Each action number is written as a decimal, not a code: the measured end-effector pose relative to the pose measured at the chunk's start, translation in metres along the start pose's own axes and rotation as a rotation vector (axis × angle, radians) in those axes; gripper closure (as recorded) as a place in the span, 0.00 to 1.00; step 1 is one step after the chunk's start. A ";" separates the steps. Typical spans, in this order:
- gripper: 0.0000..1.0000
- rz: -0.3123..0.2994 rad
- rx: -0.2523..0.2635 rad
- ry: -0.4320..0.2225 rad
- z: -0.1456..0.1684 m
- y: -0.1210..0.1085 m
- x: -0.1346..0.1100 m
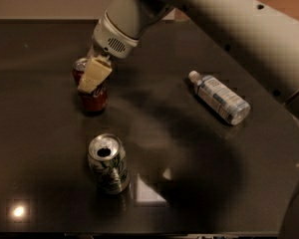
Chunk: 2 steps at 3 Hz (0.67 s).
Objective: Pick coke can
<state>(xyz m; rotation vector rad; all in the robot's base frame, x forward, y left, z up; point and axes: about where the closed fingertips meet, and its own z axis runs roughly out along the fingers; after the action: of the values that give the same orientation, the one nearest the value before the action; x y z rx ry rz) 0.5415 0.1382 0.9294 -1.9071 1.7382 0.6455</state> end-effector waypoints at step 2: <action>1.00 -0.082 0.007 -0.020 -0.071 0.017 0.004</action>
Offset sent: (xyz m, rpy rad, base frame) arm -0.0213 -0.0800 0.0847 0.0307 -0.1000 0.1031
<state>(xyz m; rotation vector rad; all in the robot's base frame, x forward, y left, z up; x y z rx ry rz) 0.5269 0.0890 0.9815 -1.9499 1.6386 0.6253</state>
